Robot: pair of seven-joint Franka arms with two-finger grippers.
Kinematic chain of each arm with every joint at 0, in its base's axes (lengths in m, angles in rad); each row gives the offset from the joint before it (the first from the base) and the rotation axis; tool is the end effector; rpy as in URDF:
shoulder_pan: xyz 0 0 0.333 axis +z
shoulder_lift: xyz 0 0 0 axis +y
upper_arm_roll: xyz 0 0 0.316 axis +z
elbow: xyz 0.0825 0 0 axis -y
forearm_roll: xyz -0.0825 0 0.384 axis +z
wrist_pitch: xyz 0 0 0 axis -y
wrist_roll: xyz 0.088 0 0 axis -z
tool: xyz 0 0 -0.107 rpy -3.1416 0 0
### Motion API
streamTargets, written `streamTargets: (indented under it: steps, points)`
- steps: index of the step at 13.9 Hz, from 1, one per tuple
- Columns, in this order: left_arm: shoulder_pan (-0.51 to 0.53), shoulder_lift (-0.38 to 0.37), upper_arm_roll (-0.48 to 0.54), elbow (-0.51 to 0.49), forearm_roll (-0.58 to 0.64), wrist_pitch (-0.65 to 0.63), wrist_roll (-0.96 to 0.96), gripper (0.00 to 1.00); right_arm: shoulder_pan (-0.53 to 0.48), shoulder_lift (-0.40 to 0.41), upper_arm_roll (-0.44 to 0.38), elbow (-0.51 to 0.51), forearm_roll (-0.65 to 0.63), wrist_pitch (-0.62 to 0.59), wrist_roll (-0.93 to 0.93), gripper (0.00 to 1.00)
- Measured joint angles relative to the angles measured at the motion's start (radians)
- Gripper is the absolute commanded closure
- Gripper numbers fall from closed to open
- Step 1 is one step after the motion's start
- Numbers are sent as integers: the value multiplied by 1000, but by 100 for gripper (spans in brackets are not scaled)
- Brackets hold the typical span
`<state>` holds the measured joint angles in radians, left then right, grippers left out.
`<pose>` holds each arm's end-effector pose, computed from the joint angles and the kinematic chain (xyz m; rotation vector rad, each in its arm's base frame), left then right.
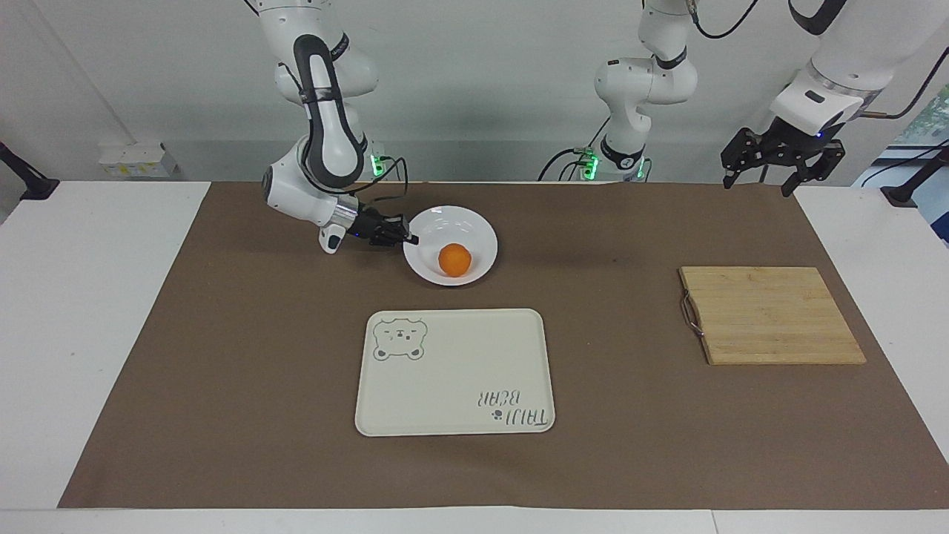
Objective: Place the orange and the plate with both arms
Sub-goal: 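Grip the plate rim with the right gripper, then slide the plate with the right gripper onto the bear tray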
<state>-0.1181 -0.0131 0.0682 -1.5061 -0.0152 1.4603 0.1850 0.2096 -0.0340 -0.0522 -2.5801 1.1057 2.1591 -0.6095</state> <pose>0.5385 -0.0284 0.6523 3.1012 -0.3682 -0.0493 0.4041 0.1006 0.2602 -2.3079 0.0775 0.1926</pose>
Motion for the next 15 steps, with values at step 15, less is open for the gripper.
streamTargets:
  steps: [15]
  points:
    - [0, 0, -1, 0, 0, 0, 0, 0, 9, 25, 0, 128, 1, -40, -73, 100]
